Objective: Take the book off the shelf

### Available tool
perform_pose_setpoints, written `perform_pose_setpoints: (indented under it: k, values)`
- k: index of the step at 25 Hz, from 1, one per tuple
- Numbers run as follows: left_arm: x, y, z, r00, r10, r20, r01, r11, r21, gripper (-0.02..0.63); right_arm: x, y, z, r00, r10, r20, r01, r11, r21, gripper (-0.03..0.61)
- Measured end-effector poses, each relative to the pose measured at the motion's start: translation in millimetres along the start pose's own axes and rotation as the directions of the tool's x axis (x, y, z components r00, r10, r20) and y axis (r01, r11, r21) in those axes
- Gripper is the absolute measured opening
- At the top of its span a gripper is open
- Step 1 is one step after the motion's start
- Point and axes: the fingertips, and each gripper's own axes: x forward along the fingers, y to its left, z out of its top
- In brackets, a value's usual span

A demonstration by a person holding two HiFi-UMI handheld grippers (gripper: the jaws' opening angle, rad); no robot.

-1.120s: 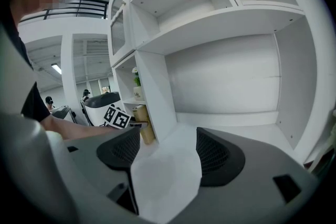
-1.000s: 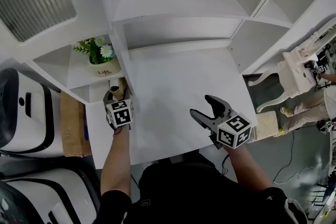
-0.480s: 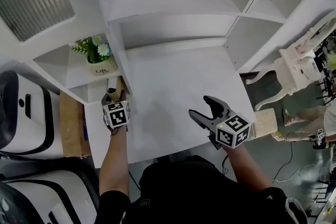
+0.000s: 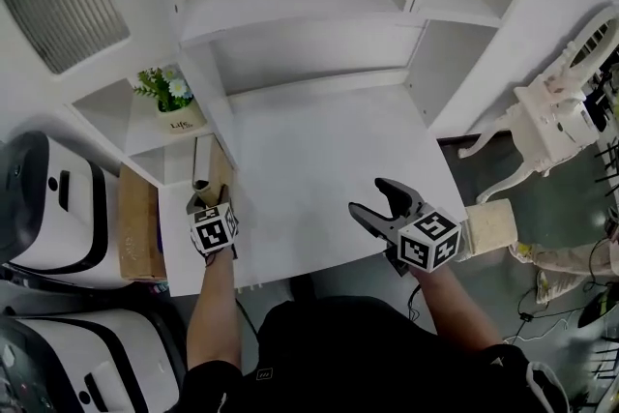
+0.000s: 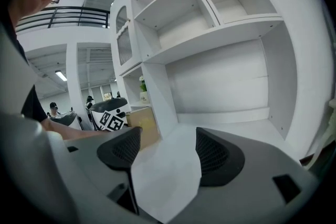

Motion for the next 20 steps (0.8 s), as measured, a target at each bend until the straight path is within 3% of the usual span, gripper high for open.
perform_pose_setpoints:
  k: [10,20]
  values:
    - [-73.0,-48.3,-21.3,1.000,-0.007,0.020,0.007,1.000,0.018,0.218,-91.4,-6.8,-35.2,0.999,-0.018,0.034,0.016,0.998,0.053,0.331]
    - [-136.1,-163.7,-6.6,0.987,-0.146,0.074,0.136,0.983,0.121,0.218,-194.2,-29.2,-82.3,0.991,-0.105,0.079,0.094,0.987,0.127,0.316]
